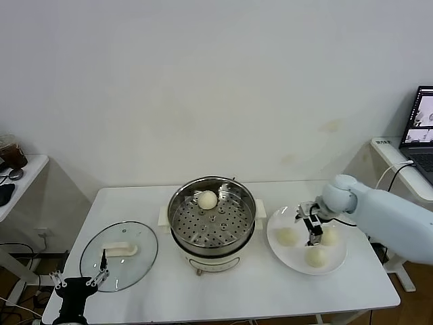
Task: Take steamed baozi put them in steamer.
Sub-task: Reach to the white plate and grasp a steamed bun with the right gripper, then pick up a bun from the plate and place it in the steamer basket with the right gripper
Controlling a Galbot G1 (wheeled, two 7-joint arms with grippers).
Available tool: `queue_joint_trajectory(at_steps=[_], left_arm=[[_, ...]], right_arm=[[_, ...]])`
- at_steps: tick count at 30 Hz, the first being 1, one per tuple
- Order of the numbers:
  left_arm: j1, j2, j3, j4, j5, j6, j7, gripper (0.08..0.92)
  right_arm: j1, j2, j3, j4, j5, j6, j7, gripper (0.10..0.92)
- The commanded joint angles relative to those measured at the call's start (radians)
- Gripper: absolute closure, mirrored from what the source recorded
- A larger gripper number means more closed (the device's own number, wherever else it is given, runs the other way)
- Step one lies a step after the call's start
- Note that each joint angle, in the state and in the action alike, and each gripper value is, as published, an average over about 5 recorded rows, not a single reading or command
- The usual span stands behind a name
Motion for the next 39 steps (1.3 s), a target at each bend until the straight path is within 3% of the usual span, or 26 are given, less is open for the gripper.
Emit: queue_joint_trajectory(at_steps=[1, 11, 34, 39], left_arm=[[-0.006, 0.002, -0.003, 0.007, 0.002, 0.003, -0.003, 0.177], [-0.013, 0.004, -0.005, 0.014, 0.001, 0.003, -0.003, 0.177], [-0.008, 0.001, -0.004, -0.002, 0.004, 0.004, 0.000, 0.177], [-0.009, 0.007, 0.000, -0.012, 0.002, 0.005, 0.001, 0.177]], right_arm=[[-0.066, 0.096, 0.051, -0.096, -0.049, 0.013, 0.013, 0.203], [-0.075, 0.131, 0.049, -0.127, -0.078, 0.003, 0.015, 0.213], [0.016, 0.043, 0.019, -0.030, -0.021, -0.021, -0.036, 0.560], [0.142, -0.048, 0.000, 0.024, 0.063, -0.023, -0.051, 0.574]])
